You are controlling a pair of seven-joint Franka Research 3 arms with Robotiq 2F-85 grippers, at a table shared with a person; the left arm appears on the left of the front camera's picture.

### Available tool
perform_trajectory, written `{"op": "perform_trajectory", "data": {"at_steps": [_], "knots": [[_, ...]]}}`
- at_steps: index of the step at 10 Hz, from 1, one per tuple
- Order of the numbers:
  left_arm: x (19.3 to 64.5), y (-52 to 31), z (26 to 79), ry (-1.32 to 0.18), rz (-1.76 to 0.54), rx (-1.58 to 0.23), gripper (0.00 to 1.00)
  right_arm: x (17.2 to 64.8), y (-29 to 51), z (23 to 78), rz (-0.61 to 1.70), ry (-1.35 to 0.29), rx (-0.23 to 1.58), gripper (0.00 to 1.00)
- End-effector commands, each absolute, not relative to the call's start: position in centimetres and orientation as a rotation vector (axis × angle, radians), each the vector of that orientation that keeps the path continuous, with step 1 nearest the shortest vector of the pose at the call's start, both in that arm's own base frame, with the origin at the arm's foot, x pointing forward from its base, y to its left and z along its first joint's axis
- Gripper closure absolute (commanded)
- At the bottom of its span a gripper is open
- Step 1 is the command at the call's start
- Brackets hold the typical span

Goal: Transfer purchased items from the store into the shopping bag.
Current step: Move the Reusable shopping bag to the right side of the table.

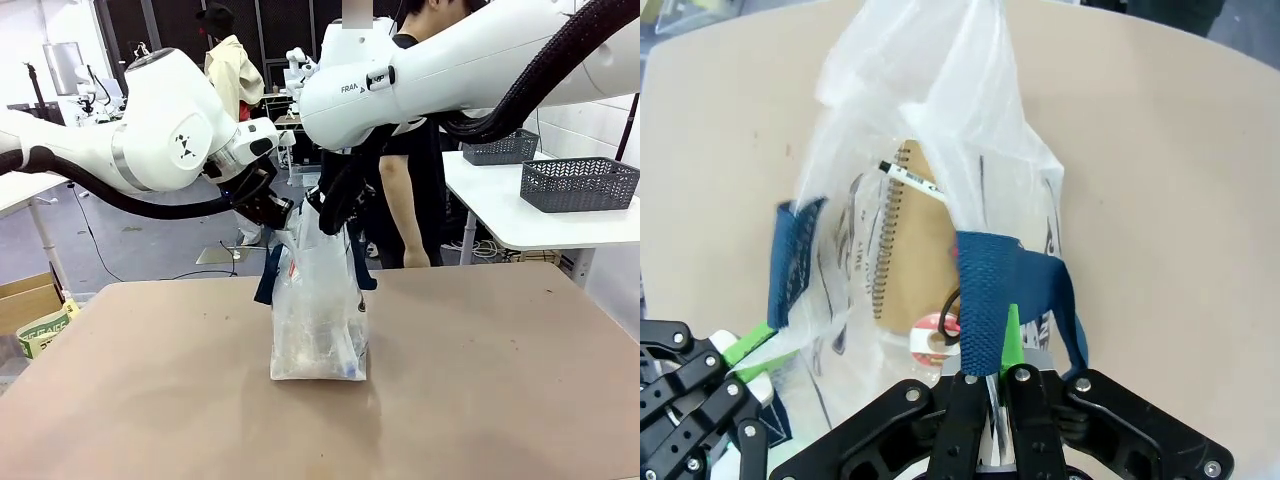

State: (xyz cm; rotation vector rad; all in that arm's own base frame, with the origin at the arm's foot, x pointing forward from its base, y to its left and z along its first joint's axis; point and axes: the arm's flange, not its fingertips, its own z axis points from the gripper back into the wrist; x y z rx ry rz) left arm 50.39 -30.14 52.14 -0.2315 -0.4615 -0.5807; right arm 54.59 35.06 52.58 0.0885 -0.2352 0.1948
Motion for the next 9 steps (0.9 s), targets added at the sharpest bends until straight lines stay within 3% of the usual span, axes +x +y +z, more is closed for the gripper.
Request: {"op": "perform_trajectory", "data": {"at_steps": [1, 5, 7, 9], "knots": [[51.0, -29.8, 53.1, -0.405, -0.505, -0.192, 1.0, 54.6, 35.5, 52.5, 0.128, -0.205, 0.075, 1.0], [51.6, -30.7, 53.8, -0.381, -0.321, -0.136, 1.0, 54.0, 36.3, 52.4, 0.132, -0.206, 0.015, 1.0], [51.1, -29.1, 53.2, -0.397, -0.404, -0.154, 1.0, 54.2, 35.4, 52.6, 0.119, -0.209, 0.077, 1.0], [51.6, -30.4, 53.3, -0.354, -0.255, -0.101, 1.0, 54.1, 36.2, 52.2, 0.088, -0.205, 0.067, 1.0]]}}
